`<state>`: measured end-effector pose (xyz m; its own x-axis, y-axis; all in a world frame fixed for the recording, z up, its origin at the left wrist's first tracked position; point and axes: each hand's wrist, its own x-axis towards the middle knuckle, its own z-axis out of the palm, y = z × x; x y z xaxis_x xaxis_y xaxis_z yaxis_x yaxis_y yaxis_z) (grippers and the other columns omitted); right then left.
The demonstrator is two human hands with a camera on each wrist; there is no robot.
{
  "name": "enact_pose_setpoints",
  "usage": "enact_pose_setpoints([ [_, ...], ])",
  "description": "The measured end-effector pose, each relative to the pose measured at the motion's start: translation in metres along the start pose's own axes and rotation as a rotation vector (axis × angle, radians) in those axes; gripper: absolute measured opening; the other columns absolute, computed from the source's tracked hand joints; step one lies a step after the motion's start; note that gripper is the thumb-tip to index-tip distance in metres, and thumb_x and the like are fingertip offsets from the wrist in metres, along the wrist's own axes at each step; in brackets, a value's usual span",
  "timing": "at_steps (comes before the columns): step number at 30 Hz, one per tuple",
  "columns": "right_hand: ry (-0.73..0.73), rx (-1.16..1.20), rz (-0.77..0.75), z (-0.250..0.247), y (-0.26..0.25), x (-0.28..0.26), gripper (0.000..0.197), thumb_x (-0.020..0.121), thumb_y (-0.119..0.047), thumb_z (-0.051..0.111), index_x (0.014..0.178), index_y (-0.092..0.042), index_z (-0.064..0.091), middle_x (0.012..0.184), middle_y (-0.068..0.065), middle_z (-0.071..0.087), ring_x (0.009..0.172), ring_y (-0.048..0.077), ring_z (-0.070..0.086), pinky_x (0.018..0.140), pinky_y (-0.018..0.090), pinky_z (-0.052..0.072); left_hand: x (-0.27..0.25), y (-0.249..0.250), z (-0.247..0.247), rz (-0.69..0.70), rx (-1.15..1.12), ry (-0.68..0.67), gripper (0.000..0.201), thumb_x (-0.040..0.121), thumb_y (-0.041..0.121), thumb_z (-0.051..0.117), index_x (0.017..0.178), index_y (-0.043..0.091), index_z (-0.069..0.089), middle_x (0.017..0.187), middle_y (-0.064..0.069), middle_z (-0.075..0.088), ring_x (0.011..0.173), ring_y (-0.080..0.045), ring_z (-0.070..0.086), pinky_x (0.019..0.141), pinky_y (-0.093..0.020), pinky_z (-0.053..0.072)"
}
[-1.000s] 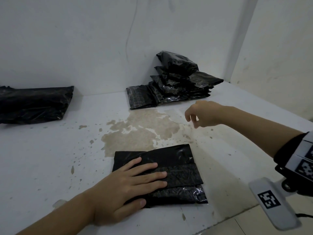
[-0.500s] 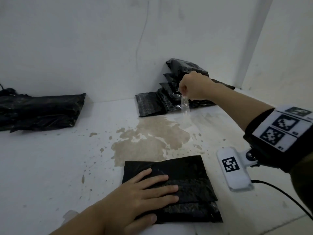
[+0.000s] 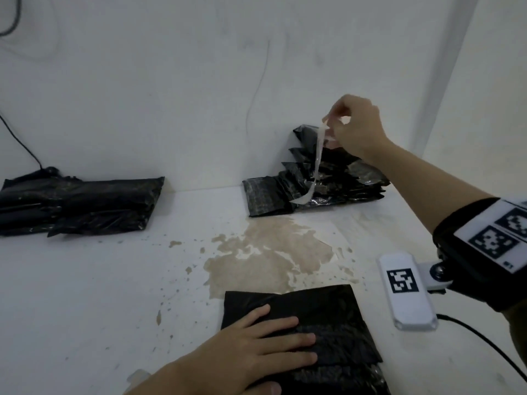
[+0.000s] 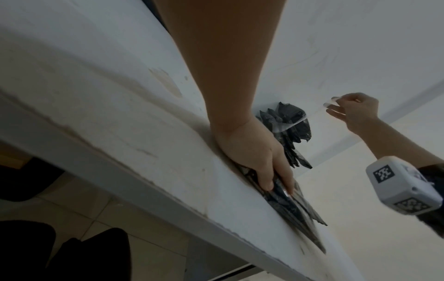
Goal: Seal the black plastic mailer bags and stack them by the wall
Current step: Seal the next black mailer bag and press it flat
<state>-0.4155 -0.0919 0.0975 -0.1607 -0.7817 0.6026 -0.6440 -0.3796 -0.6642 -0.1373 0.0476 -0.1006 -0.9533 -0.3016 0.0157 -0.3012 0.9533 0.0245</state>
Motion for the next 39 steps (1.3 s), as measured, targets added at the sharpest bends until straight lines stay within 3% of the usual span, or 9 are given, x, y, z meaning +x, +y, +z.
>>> enact_pose_setpoints([
  [3,-0.031,0.431,0.084,-0.012,-0.011,-0.023,0.021,0.091,0.007,0.052,0.078,-0.009,0.051,0.099,0.010,0.067,0.066,0.013,0.068,0.063,0.030,0.058,0.002,0.006,-0.018,0.010,-0.249,-0.017,0.047,0.102,0.045,0.028,0.148,0.043,0.020,0.156,0.027,0.007,0.144,0.003,-0.004,0.116,-0.026,-0.013],
  [7,-0.055,0.893,0.231,-0.025,-0.021,-0.068,0.021,0.091,0.011,0.048,0.080,-0.008,0.047,0.094,0.013,0.070,0.080,0.026,0.071,0.065,0.032,0.059,-0.001,0.017,-0.032,-0.088,-0.198,-0.046,0.050,0.100,0.043,0.040,0.146,0.047,0.021,0.153,0.014,0.014,0.142,0.005,-0.006,0.112,-0.020,-0.020],
  [11,-0.024,1.194,0.330,-0.030,-0.033,-0.114,0.022,0.092,0.011,0.043,0.081,-0.008,0.046,0.090,0.019,0.071,0.089,0.033,0.071,0.065,0.029,0.058,-0.005,0.031,-0.041,-0.115,-0.192,0.039,0.056,0.094,0.052,0.045,0.147,0.041,0.029,0.139,0.013,0.038,0.137,0.001,0.011,0.113,-0.017,0.001],
  [15,-0.001,1.360,0.379,-0.030,-0.051,-0.147,0.018,0.092,0.006,0.044,0.080,-0.004,0.052,0.104,0.024,0.065,0.094,0.033,0.069,0.069,0.028,0.059,0.016,0.022,-0.037,-0.580,-0.900,0.152,0.032,0.086,0.059,0.051,0.114,0.043,0.052,0.105,0.020,0.067,0.117,-0.004,0.052,0.094,-0.016,0.037],
  [20,-0.072,1.450,0.381,-0.019,-0.077,-0.174,0.028,0.093,0.005,0.043,0.072,0.001,0.060,0.100,0.021,0.068,0.098,0.034,0.068,0.081,0.033,0.058,0.023,0.030,-0.051,-0.782,-1.661,0.420,0.081,0.094,0.062,0.008,0.112,0.004,0.060,0.102,-0.020,0.071,0.102,-0.027,0.067,0.112,-0.044,0.020],
  [24,-0.100,1.516,0.407,-0.007,-0.082,-0.188,0.011,0.092,0.006,0.044,0.092,-0.005,0.047,0.115,0.026,0.058,0.099,0.036,0.067,0.073,0.032,0.059,0.025,0.042,-0.057,-0.783,-1.773,0.453,0.079,0.094,0.060,0.016,0.111,-0.003,0.061,0.105,-0.022,0.070,0.099,-0.030,0.068,0.114,-0.044,0.010],
  [30,-0.065,1.476,0.459,-0.013,-0.068,-0.201,0.015,0.092,0.005,0.044,0.083,-0.006,0.050,0.102,0.021,0.068,0.095,0.029,0.069,0.067,0.025,0.058,0.029,0.043,-0.053,-0.831,-1.828,0.750,0.024,0.096,0.025,0.046,0.080,0.010,0.057,0.068,-0.003,0.069,0.077,-0.018,0.073,0.118,-0.045,0.011],
  [34,0.003,1.442,0.500,-0.026,-0.055,-0.206,0.033,0.091,0.005,0.045,0.063,-0.004,0.060,0.091,0.018,0.071,0.098,0.030,0.068,0.068,0.027,0.059,0.024,0.040,-0.050,-0.835,-1.784,0.740,0.018,0.094,0.024,0.051,0.083,0.012,0.056,0.075,0.000,0.069,0.080,-0.013,0.072,0.118,-0.045,0.010],
  [39,0.044,1.479,0.502,-0.029,-0.061,-0.205,0.020,0.091,0.009,0.044,0.078,-0.007,0.046,0.089,0.019,0.069,0.102,0.035,0.066,0.067,0.028,0.059,0.029,0.041,-0.045,-0.844,-1.722,0.752,0.018,0.083,0.023,0.064,0.077,0.009,0.056,0.074,0.002,0.062,0.070,-0.014,0.072,0.117,-0.044,0.013],
])
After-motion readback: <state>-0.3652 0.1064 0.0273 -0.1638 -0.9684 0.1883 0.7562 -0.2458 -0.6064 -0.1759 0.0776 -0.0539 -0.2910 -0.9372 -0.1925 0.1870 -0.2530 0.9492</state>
